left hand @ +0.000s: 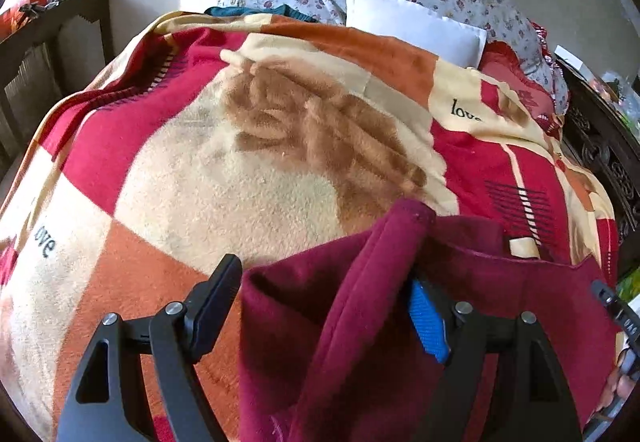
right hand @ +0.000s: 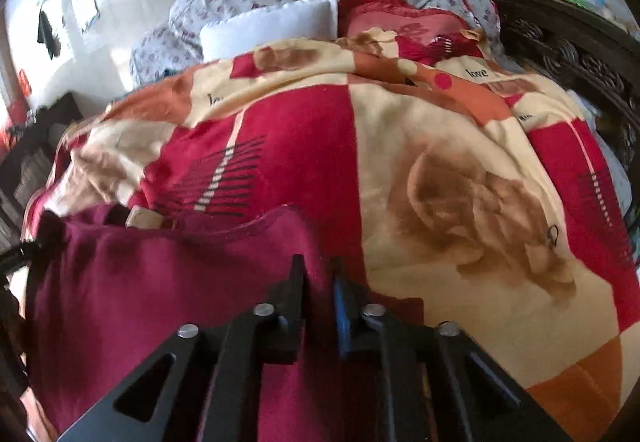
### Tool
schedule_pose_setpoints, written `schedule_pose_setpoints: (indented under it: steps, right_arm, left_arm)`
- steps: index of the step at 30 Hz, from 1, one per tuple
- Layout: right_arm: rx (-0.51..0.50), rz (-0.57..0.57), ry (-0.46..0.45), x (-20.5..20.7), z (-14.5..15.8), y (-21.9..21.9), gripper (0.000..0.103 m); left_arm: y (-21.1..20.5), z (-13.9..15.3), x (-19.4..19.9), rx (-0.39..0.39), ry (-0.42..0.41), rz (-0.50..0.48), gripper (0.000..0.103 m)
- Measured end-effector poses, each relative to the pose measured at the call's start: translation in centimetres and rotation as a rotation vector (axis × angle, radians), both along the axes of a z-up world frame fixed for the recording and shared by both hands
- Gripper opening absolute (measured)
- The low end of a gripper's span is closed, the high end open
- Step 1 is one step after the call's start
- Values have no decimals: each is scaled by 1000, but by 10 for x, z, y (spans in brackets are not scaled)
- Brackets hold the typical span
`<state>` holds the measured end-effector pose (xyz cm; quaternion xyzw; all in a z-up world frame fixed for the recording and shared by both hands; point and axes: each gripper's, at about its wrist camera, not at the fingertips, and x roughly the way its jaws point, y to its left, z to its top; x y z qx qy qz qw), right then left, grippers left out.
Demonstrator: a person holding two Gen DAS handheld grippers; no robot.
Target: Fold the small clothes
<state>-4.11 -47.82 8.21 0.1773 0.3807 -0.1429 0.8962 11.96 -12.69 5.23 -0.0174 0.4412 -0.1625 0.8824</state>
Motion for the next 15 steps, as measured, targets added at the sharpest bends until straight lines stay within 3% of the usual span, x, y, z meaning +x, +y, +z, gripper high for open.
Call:
schedule_pose_setpoints:
  steps: [4,8,12,15]
  right_arm:
    - [-11,-8,-45,-28,28,11,34]
    - [7,104,-74,-37,41,44,34]
    - [-18,194,-67,-26,38,77,34]
    - [-46,177,-35,-10,25,83,34]
  left_arm:
    - [22,15,-22,27,-33,28,79]
    - [50,23,-64,31,-61,19,79]
    - [68,18,-107,21,-76,-30,79]
    - [71,3,-132,29,-50,-80,79]
